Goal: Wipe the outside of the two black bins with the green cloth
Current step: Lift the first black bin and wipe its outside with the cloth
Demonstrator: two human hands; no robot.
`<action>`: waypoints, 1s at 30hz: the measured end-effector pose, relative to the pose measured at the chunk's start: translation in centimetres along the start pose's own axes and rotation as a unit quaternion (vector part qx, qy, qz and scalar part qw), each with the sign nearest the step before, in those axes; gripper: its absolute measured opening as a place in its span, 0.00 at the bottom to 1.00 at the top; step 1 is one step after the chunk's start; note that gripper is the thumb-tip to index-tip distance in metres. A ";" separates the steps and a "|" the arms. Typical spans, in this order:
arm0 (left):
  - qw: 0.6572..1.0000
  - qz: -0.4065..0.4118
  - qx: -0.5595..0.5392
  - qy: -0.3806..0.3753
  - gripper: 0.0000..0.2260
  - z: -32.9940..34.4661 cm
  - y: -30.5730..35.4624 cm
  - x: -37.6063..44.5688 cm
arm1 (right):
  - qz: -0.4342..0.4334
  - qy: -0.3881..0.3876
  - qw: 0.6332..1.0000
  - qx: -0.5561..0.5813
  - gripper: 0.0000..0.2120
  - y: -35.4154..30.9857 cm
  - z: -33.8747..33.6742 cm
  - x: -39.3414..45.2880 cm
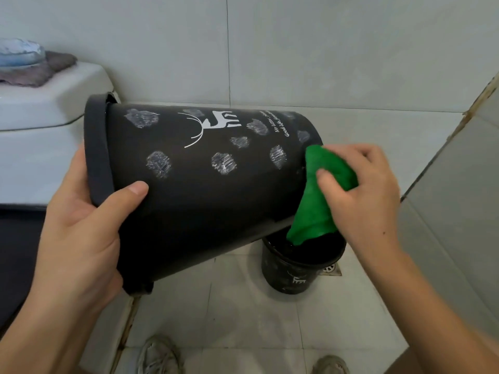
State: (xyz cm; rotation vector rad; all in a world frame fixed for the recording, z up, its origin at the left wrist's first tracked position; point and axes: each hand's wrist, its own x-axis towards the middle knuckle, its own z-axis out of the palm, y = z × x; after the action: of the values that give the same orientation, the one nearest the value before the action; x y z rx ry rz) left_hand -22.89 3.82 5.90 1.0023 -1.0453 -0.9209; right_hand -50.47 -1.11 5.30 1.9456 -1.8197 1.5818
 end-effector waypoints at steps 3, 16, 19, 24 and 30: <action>0.997 -0.070 -0.023 -0.006 0.42 -0.8 -0.4 -0.4 | 0.010 0.047 0.999 0.003 0.17 -0.4 -0.1 0.1; 0.995 0.098 0.026 -0.003 0.29 2.1 0.7 -1.0 | -0.077 -0.033 0.996 -0.032 0.17 -1.5 0.5 -2.1; 0.995 0.099 0.033 -0.008 0.28 2.1 0.6 -1.2 | -0.005 -0.011 1.000 -0.013 0.18 -0.4 0.0 0.1; 1.000 0.024 -0.017 0.005 0.25 1.3 0.3 -0.9 | -0.051 0.021 0.998 -0.004 0.17 -1.3 0.0 -1.6; 0.999 0.036 -0.014 -0.007 0.19 0.9 0.1 -0.9 | 0.007 0.031 0.999 0.022 0.17 -0.2 -0.2 -0.3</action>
State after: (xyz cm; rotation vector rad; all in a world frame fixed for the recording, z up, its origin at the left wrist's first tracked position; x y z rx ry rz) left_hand -23.93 4.48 5.95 0.9314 -1.0704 -0.8827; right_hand -50.37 -0.69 5.29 1.8825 -1.7945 1.6819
